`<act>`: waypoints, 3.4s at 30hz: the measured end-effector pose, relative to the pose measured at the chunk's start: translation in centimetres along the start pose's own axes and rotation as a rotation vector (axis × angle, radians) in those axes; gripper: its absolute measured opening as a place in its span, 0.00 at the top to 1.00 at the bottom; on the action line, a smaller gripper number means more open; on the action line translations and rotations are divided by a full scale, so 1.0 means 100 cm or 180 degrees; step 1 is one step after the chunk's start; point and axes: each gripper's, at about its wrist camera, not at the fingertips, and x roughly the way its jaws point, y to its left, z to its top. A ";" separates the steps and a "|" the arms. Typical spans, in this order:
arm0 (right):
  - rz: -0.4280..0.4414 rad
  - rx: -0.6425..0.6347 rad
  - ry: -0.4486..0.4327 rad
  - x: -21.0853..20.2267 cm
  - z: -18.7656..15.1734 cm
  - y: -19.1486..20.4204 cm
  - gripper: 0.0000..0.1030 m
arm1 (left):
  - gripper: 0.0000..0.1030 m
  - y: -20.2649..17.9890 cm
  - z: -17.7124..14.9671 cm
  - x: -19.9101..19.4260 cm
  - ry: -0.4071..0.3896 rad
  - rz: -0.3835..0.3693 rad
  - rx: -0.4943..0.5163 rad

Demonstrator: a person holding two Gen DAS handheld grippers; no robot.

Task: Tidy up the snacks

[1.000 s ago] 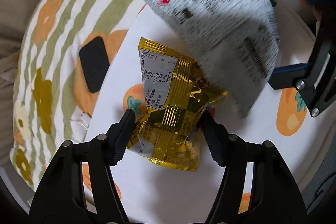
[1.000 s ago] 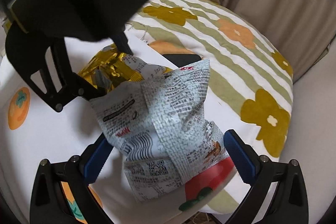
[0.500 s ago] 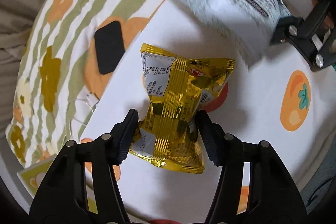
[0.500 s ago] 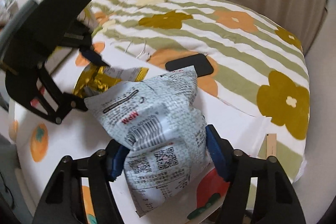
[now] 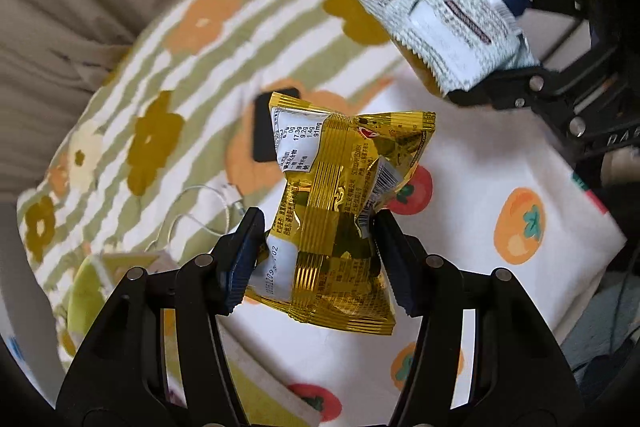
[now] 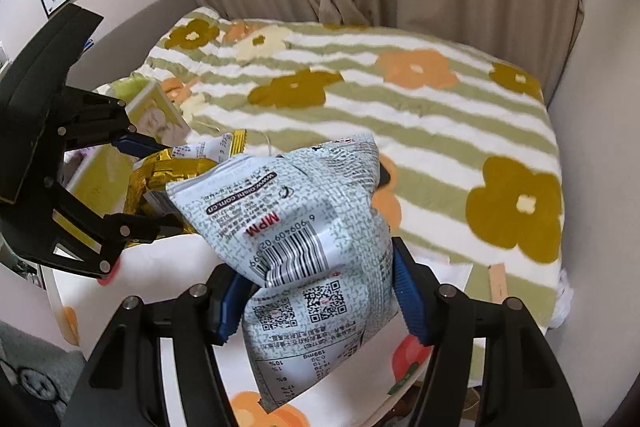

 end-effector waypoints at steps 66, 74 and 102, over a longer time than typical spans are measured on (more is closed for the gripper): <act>0.0401 -0.0479 0.0165 0.141 0.193 0.345 0.40 | 0.00 0.263 -0.333 -0.089 -0.0427 -0.0193 -0.1837; 0.0410 -0.0476 -0.0017 0.139 0.190 0.350 0.03 | 0.00 0.266 -0.344 -0.089 -0.0434 -0.0188 -0.1909; -0.0544 0.0282 -0.1077 -0.110 0.075 0.356 0.03 | 0.00 0.177 -0.338 -0.260 -0.1524 0.0715 -0.1847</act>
